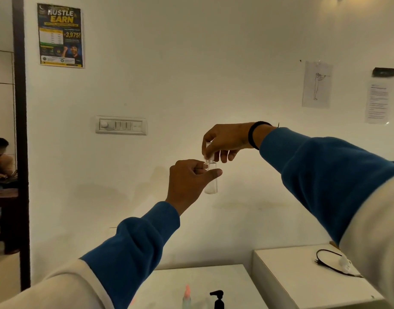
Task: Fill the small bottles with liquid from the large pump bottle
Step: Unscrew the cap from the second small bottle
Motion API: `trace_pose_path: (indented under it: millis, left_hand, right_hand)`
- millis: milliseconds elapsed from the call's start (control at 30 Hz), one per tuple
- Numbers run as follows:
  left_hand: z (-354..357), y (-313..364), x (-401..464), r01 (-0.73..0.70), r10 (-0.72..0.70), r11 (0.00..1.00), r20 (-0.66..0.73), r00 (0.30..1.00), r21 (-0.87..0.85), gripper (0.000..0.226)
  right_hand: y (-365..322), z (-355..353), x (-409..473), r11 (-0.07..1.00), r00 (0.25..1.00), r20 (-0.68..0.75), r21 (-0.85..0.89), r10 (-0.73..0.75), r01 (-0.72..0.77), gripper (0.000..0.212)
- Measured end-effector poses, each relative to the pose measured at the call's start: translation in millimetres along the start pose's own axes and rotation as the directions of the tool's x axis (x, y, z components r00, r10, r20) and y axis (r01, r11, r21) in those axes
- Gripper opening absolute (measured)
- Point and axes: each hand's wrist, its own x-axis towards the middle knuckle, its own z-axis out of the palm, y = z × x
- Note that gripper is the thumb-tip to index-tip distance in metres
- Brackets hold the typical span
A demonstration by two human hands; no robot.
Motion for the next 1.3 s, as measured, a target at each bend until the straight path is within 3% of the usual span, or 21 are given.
trace_pose_path:
  millis: [100,200,333,467,567,633,833,900,1000,1067,1300]
  left_hand:
    - [0.7,1.1,0.1,0.004,-0.004,1.0,-0.019,1.0,-0.004,0.04]
    - [2.0,1.0,-1.4,0.008,-0.009,1.0,-0.02,1.0,-0.023,0.04]
    - [3.8,-3.1,-2.2,0.019,-0.019,1.0,-0.014,1.0,0.0,0.041]
    - [3.3,-3.3,-4.7,0.033,-0.034,0.999,-0.017,0.999,-0.001,0.037]
    - [3.8,-2.6,-4.2,0.036,-0.036,0.999,-0.015,0.999,-0.017,0.044]
    - [4.1,-1.3,-3.3,0.037,-0.037,0.999,-0.009,0.999,-0.014,0.044]
    - [3.8,-2.3,-5.4,0.035,-0.035,0.999,-0.003,0.999,0.006,0.043]
    - [4.0,-2.9,-5.7,0.042,-0.042,0.999,-0.003,0.999,0.014,0.043]
    - [5.1,-1.7,-4.5,0.04,-0.04,0.999,-0.011,0.999,0.01,0.041]
    - [6.7,0.9,-4.5,0.042,-0.042,0.999,-0.016,0.999,-0.002,0.041]
    - [5.3,0.8,-3.9,0.041,-0.041,0.999,-0.03,0.999,-0.002,0.045]
  right_hand:
    - [-1.2,3.2,-0.1,0.988,0.994,-0.104,-0.153,-0.031,0.015,0.056]
    - [1.7,3.1,0.7,0.982,0.988,-0.13,-0.179,-0.08,0.056,0.042]
    - [0.5,1.9,0.6,0.994,0.997,-0.022,-0.087,-0.075,0.073,0.015]
    - [-2.4,5.6,-0.3,0.998,0.999,0.021,-0.06,-0.026,0.027,0.035]
    - [-1.5,8.2,0.5,0.966,0.992,-0.121,-0.259,-0.021,-0.011,0.048]
    - [1.1,8.2,2.8,0.967,0.988,-0.148,-0.253,-0.05,0.011,0.042]
    - [-1.1,4.5,-1.2,0.995,0.999,-0.013,-0.091,-0.031,0.03,0.017]
    - [-0.8,5.6,-0.1,0.995,1.0,-0.015,-0.095,-0.016,0.015,0.023]
    - [-1.4,7.5,0.6,0.987,0.991,-0.136,-0.161,-0.009,-0.013,0.054]
    - [-1.5,7.5,1.3,0.973,0.98,-0.199,-0.228,-0.021,-0.026,0.063]
    - [-0.2,6.1,0.4,0.986,0.987,-0.115,-0.136,-0.109,0.093,0.013]
